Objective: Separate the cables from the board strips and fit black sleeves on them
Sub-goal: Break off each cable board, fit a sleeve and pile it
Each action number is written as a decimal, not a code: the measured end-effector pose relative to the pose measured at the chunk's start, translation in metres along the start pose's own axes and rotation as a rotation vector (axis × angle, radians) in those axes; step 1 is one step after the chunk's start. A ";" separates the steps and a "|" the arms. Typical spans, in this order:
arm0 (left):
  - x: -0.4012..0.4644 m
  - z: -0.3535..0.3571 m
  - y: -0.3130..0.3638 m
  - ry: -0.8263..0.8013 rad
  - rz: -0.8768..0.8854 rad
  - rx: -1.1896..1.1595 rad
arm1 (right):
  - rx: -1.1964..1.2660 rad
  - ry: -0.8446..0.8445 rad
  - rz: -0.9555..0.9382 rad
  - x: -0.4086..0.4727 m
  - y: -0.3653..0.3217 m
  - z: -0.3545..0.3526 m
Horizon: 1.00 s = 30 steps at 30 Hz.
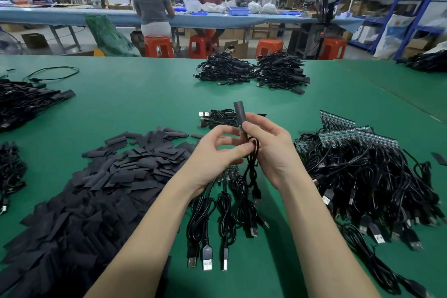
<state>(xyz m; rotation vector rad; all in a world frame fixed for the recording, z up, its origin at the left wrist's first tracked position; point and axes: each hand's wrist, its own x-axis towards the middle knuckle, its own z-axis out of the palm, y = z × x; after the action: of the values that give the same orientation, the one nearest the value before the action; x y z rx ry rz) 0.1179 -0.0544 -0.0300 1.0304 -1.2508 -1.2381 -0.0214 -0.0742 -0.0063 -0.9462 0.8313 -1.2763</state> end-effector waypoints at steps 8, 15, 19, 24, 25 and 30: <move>0.001 0.009 0.007 0.009 0.015 0.096 | -0.103 0.083 0.006 0.002 -0.007 -0.011; 0.000 0.007 0.020 0.026 0.054 0.075 | 0.043 -0.050 -0.023 0.000 -0.010 -0.011; 0.000 -0.001 0.024 0.049 0.188 0.263 | 0.116 -0.120 -0.064 -0.003 -0.010 -0.010; -0.002 -0.011 0.023 0.099 0.297 0.509 | 0.139 -0.162 0.006 -0.005 -0.010 -0.018; -0.002 -0.013 0.023 0.109 0.316 0.540 | 0.131 -0.171 0.018 -0.005 -0.011 -0.019; -0.003 -0.014 0.025 0.078 0.389 0.542 | 0.103 -0.136 0.003 -0.003 -0.012 -0.023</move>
<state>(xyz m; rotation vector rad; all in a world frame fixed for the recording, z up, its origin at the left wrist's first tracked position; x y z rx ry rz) 0.1340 -0.0507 -0.0068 1.1267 -1.6777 -0.5634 -0.0477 -0.0746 -0.0045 -0.9379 0.6550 -1.2255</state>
